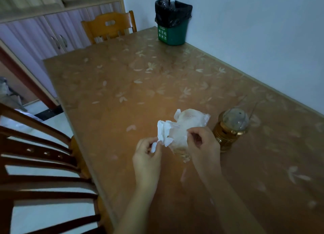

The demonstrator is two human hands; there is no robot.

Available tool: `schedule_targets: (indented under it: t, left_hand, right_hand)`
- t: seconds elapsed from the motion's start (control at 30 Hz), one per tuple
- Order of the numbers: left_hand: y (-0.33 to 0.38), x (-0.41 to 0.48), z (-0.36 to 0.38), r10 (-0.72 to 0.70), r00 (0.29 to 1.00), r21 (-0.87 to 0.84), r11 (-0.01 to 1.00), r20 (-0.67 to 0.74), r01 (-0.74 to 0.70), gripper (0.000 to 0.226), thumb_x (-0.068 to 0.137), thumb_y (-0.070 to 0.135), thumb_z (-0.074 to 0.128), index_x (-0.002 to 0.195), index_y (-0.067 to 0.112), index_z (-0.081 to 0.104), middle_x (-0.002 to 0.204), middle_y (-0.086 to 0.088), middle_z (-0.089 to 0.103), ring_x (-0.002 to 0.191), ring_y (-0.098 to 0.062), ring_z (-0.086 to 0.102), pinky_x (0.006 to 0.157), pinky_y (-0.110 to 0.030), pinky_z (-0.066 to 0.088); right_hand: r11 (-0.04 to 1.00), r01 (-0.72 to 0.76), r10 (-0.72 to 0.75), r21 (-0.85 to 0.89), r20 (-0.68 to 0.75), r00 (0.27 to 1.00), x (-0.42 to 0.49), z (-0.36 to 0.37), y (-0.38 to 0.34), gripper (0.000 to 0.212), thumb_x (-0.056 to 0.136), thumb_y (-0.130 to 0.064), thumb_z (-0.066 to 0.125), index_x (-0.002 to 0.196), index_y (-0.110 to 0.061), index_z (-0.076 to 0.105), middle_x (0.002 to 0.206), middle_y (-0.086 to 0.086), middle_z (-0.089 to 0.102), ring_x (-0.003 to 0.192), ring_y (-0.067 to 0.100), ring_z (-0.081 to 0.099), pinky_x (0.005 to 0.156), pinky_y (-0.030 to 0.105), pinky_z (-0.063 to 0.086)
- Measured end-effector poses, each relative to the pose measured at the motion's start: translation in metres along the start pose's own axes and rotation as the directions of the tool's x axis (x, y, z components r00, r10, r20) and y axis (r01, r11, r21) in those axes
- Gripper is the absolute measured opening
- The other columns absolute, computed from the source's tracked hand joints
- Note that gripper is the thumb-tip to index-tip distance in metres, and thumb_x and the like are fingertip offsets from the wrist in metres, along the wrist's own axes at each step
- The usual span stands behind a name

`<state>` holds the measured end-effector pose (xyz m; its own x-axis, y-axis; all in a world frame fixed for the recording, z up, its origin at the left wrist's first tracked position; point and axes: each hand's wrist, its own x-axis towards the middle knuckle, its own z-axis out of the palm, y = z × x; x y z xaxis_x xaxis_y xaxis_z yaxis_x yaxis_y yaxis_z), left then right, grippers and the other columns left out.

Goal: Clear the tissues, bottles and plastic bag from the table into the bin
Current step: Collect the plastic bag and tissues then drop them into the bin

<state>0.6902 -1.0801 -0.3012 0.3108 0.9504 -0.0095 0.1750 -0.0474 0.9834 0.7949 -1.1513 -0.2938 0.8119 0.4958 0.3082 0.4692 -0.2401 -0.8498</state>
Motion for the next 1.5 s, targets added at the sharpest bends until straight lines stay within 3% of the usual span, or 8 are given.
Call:
schedule_targets:
  t: [0.37,0.67,0.87,0.97,1.13,1.27,1.37,1.5]
  left_hand:
    - [0.035,-0.109,-0.078,0.103,0.994,0.026,0.994,0.039,-0.104,0.033,0.081,0.006,0.063,0.072,0.038,0.057,0.085,0.008,0.063,0.077,0.004,0.056,0.063,-0.007,0.042]
    - [0.049,-0.191,-0.163,0.221,0.970,0.078,0.970,0.101,-0.230,0.031,0.081,0.009,0.064,0.074,0.038,0.055,0.085,0.011,0.060,0.081,0.009,0.053,0.064,-0.004,0.040]
    - [0.065,-0.252,-0.261,0.300,0.950,0.066,0.950,0.088,-0.306,0.027,0.083,0.015,0.063,0.078,0.040,0.055,0.087,0.012,0.062,0.085,0.004,0.054,0.068,-0.007,0.044]
    - [0.067,-0.280,-0.318,0.301,0.953,0.059,0.951,0.040,-0.303,0.028,0.083,0.016,0.063,0.076,0.042,0.055,0.087,0.013,0.063,0.084,0.002,0.056,0.068,-0.009,0.047]
    - [0.052,-0.317,-0.412,0.247,0.967,0.022,0.969,-0.068,-0.246,0.024,0.083,0.013,0.062,0.076,0.035,0.060,0.084,0.008,0.065,0.079,0.000,0.057,0.063,-0.007,0.044]
    - [0.024,-0.330,-0.483,0.195,0.957,0.057,0.981,-0.216,-0.187,0.024,0.082,0.011,0.063,0.076,0.034,0.060,0.082,0.011,0.064,0.074,0.003,0.055,0.062,-0.006,0.041]
    - [0.003,-0.328,-0.527,0.107,0.936,0.043,0.994,-0.335,-0.098,0.021,0.082,0.013,0.062,0.076,0.034,0.061,0.078,0.013,0.061,0.064,0.004,0.051,0.057,-0.005,0.037]
    - [-0.020,-0.310,-0.573,0.028,0.905,0.044,0.999,-0.425,-0.010,0.020,0.082,0.014,0.062,0.075,0.033,0.060,0.077,0.015,0.060,0.059,0.006,0.048,0.055,-0.004,0.036]
  right_hand:
    - [0.996,0.072,-0.069,-0.056,0.055,0.996,-0.104,-0.066,-0.057,0.014,0.079,-0.001,0.062,0.077,-0.015,0.061,0.076,0.003,0.062,0.070,0.013,0.056,0.062,0.013,0.043]
    - [0.996,0.057,-0.049,-0.063,0.116,0.992,-0.206,-0.087,-0.112,0.015,0.081,-0.007,0.063,0.079,-0.022,0.061,0.077,-0.007,0.061,0.076,0.006,0.056,0.062,0.004,0.040]
    - [0.996,-0.008,0.004,0.085,0.052,0.999,-0.298,-0.091,-0.175,0.018,0.081,-0.008,0.063,0.077,-0.025,0.062,0.075,-0.010,0.061,0.070,-0.003,0.056,0.061,0.005,0.042]
    - [0.981,-0.053,0.039,0.187,0.079,0.996,-0.347,-0.083,-0.210,0.020,0.081,-0.009,0.064,0.077,-0.029,0.063,0.073,-0.011,0.062,0.067,-0.004,0.057,0.059,0.006,0.044]
    - [0.964,0.005,-0.067,0.268,0.221,0.973,-0.412,-0.051,-0.271,0.017,0.080,-0.007,0.064,0.079,-0.024,0.063,0.072,-0.012,0.061,0.067,-0.003,0.057,0.059,0.006,0.045]
    - [0.936,-0.027,-0.117,0.350,0.383,0.916,-0.450,-0.004,-0.305,0.014,0.081,-0.008,0.065,0.080,-0.023,0.065,0.064,-0.016,0.063,0.063,-0.002,0.059,0.057,0.008,0.045]
    - [0.922,-0.069,-0.143,0.381,0.500,0.854,-0.471,0.040,-0.324,0.010,0.081,-0.011,0.065,0.083,-0.020,0.066,0.067,-0.008,0.063,0.062,0.003,0.061,0.053,0.011,0.046]
    - [0.934,-0.011,-0.202,0.357,0.555,0.807,-0.483,0.099,-0.347,0.010,0.080,-0.009,0.065,0.083,-0.019,0.066,0.074,-0.007,0.064,0.069,0.002,0.060,0.061,0.011,0.048]
